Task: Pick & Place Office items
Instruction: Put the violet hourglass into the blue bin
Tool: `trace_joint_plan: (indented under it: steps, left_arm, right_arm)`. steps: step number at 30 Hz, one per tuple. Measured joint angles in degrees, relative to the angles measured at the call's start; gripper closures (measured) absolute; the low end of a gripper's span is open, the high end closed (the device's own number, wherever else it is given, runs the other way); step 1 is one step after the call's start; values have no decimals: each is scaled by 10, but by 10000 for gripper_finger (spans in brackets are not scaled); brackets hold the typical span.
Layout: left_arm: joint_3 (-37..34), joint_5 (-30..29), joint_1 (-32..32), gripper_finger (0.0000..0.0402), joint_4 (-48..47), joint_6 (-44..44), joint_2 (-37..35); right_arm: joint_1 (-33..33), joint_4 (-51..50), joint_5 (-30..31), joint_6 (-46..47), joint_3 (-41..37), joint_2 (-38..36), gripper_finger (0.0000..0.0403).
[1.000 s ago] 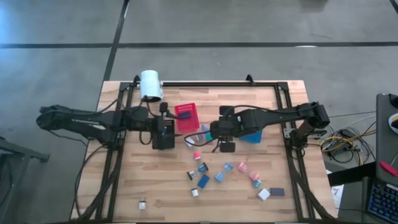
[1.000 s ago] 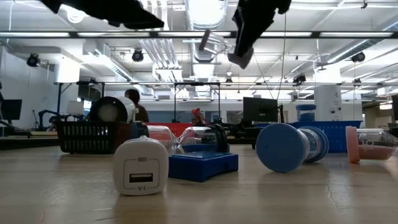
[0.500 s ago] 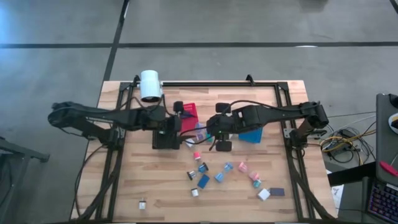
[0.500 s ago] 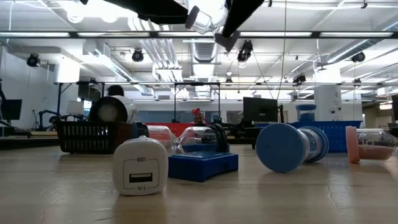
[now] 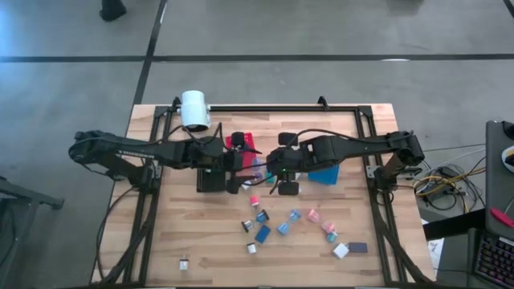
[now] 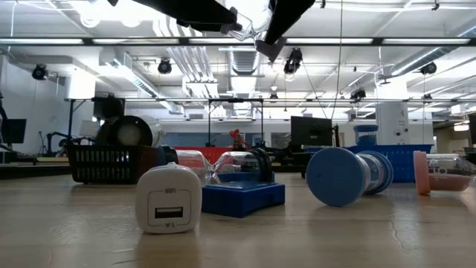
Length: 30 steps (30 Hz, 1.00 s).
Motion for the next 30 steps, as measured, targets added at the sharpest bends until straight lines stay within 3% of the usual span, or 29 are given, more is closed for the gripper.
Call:
trace_joint_plan:
  steps: [5, 11, 23, 30]
  left_arm:
    - [7, 0, 0, 100, -6, 2, 6]
    - [9, -4, 2, 205, -19, 1, 6]
    - [8, -4, 3, 205, -21, -3, -3]
    - [-28, -4, 5, 205, -22, -24, -74]
  right_arm:
    - [0, 0, 0, 0, 0, 0, 257]
    - [0, 0, 0, 0, 0, 0, 257]
    - [0, 6, 0, -3, 0, 0, 245]
    - [0, 21, 4, -26, 0, -30, 205]
